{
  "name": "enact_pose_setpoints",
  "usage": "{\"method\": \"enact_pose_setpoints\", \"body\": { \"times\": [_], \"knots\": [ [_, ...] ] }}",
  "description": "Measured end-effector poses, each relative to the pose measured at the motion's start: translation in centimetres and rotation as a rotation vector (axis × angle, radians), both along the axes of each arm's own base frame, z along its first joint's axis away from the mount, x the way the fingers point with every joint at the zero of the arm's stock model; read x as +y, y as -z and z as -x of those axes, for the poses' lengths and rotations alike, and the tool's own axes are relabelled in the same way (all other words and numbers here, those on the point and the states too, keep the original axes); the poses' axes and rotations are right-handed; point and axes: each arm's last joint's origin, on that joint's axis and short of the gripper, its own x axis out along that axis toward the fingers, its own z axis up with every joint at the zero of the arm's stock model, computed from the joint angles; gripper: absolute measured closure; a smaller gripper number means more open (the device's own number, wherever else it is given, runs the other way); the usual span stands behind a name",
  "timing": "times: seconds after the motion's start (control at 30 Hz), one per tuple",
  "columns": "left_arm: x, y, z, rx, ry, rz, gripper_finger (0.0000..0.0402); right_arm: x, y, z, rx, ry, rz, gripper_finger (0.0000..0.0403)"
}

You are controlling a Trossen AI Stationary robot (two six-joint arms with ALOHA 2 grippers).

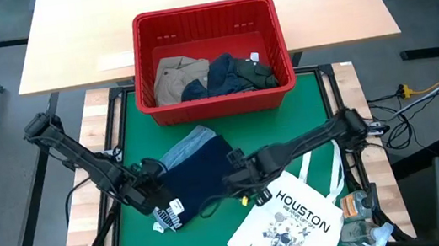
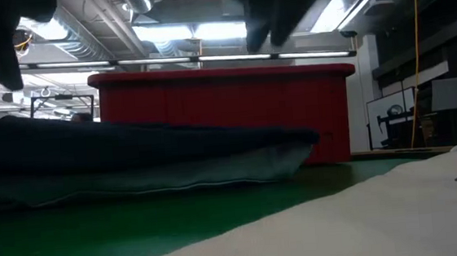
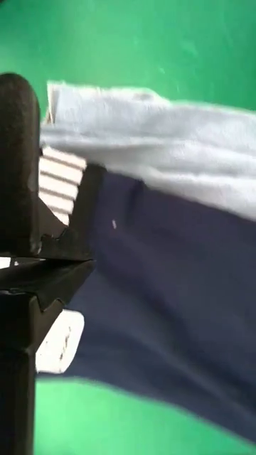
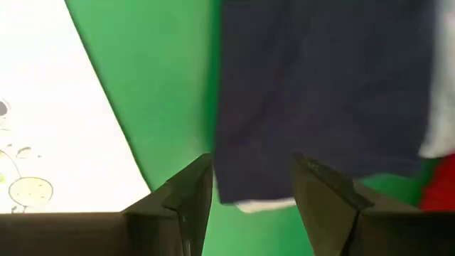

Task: Fold Laundry from Bin
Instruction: Stack the gray shorts on top of the dark blue boxer shorts

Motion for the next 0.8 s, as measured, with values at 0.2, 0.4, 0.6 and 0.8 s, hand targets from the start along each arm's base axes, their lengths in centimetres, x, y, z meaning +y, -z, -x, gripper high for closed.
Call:
{"method": "enact_pose_setpoints", "body": {
  "times": [0.2,0.4,0.6,0.8],
  "knots": [
    [-0.1,-0.5,-0.9,-0.133,0.014,-0.050,0.0401,-2.6,-3.8,1.5,-0.103,0.072,0.051,0.0215],
    [0.6,-0.8,-1.8,-0.211,-0.001,-0.143,0.0401,-5.8,-6.1,2.5,-0.160,0.159,0.061,0.0215],
    [1.4,-1.0,-2.7,-0.236,-0.016,-0.169,0.0401,-9.1,-7.2,2.8,-0.189,0.246,0.061,0.0215],
    [2.3,-1.4,-3.8,-0.272,0.012,-0.241,0.0401,-12.4,-7.4,2.9,-0.195,0.331,0.073,0.0215]
  ]
}}
